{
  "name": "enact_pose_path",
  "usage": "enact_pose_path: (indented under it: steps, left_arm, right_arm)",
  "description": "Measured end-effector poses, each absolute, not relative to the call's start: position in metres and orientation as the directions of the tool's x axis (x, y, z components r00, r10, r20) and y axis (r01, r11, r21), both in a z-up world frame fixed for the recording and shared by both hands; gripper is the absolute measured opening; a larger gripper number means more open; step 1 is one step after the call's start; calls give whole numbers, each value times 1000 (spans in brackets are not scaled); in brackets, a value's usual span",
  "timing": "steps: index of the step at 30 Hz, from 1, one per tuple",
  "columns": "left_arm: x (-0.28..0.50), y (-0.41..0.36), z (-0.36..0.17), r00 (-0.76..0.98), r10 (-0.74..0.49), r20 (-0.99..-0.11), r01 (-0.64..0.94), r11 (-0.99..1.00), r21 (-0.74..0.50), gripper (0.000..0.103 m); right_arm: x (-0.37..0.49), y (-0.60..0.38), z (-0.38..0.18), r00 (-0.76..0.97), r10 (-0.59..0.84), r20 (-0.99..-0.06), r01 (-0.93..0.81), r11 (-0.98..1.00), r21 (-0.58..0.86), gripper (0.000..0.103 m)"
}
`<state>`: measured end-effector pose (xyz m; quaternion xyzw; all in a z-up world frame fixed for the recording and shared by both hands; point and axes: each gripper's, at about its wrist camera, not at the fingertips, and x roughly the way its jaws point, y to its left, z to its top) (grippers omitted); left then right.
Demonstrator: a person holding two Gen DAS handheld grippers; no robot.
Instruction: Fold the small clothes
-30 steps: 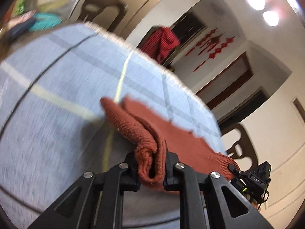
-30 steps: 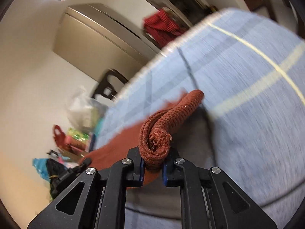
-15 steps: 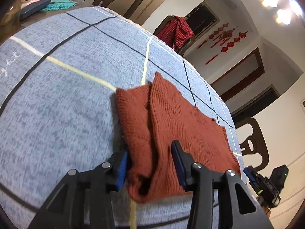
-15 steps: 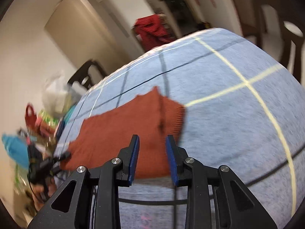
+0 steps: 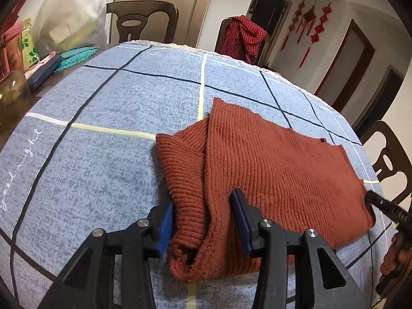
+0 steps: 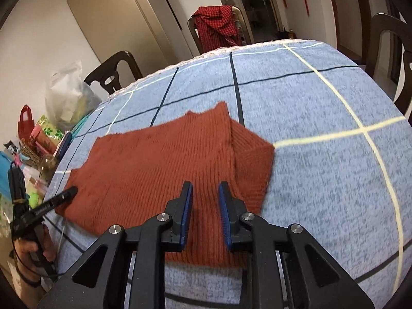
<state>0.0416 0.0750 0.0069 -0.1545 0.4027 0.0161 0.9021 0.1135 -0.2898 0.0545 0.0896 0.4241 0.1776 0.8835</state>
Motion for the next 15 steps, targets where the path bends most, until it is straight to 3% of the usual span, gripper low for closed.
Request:
enact_pose_path:
  steps: [15]
  left_arm:
    - [46, 64, 34, 702, -40, -711, -147, 969, -200, 46]
  right_arm:
    - [142, -279, 61, 591, 380, -711, -242, 925, 293, 21]
